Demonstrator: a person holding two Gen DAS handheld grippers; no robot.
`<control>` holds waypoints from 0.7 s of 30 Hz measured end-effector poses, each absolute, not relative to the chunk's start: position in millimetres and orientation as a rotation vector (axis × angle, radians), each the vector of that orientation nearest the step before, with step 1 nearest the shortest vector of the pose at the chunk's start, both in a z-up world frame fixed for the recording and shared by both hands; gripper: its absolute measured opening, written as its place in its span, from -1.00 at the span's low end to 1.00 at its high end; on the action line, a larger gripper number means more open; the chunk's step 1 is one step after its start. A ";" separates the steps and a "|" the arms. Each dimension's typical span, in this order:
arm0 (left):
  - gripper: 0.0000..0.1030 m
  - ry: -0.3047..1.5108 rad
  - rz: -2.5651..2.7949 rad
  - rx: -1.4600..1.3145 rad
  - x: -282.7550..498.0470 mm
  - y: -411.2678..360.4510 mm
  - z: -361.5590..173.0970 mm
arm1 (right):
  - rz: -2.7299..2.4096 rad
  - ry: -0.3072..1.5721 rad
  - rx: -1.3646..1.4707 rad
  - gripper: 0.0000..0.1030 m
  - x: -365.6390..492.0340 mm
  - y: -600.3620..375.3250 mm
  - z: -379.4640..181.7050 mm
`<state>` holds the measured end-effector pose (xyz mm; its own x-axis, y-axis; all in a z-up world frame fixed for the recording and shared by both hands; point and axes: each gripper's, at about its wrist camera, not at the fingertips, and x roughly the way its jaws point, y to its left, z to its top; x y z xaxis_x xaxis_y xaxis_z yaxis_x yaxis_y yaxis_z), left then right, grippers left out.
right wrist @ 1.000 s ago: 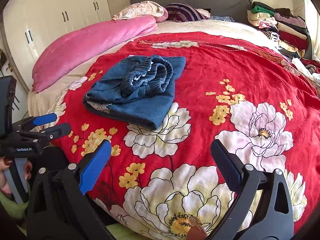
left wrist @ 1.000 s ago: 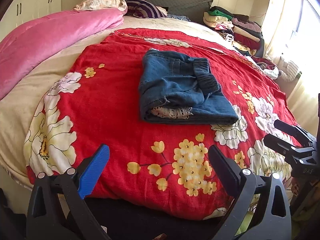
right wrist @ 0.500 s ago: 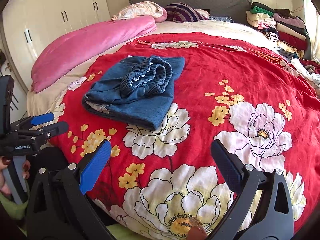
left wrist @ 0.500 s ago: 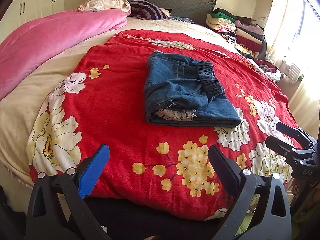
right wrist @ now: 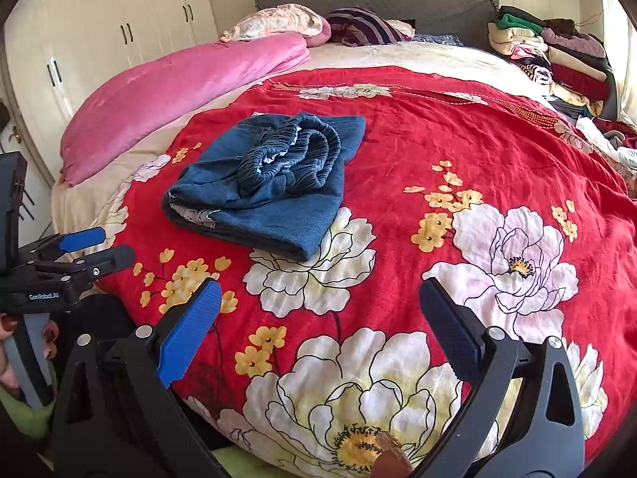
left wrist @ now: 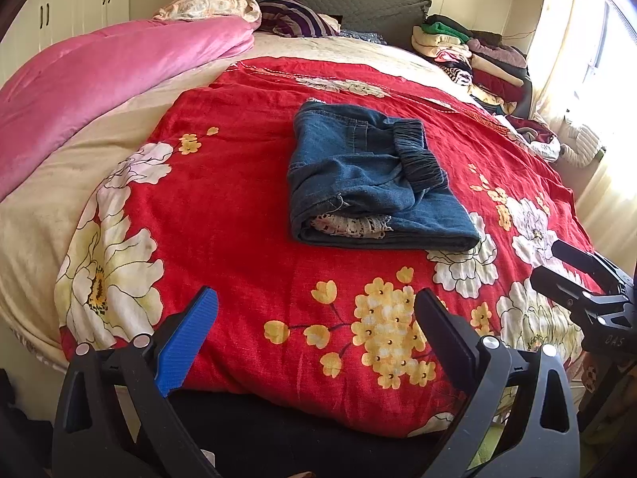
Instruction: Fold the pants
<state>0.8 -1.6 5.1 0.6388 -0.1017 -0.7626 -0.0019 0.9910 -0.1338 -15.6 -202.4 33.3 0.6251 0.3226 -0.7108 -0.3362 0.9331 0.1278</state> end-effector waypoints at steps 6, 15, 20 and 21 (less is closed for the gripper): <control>0.91 0.876 -0.057 -0.123 0.7 -1.9 5.6 | 0.377 0.811 -0.021 0.82 -16.6 -203.9 34.3; 0.91 0.879 -0.066 -0.128 -0.6 -1.4 7.0 | 0.376 0.810 -0.028 0.82 -16.1 -203.7 36.0; 0.91 0.880 -0.067 -0.124 -1.2 -1.8 8.2 | 0.376 0.808 -0.030 0.82 -16.1 -203.6 36.3; 0.91 0.880 -0.068 -0.124 -1.3 -1.7 8.3 | 0.374 0.808 -0.031 0.82 -16.0 -203.0 36.2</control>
<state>-1.3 -1.7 8.3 0.6353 -0.1102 -0.7644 0.0083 0.9907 -0.1360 -16.0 -203.0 36.2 0.6288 0.3151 -0.7108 -0.3384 0.9340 0.1147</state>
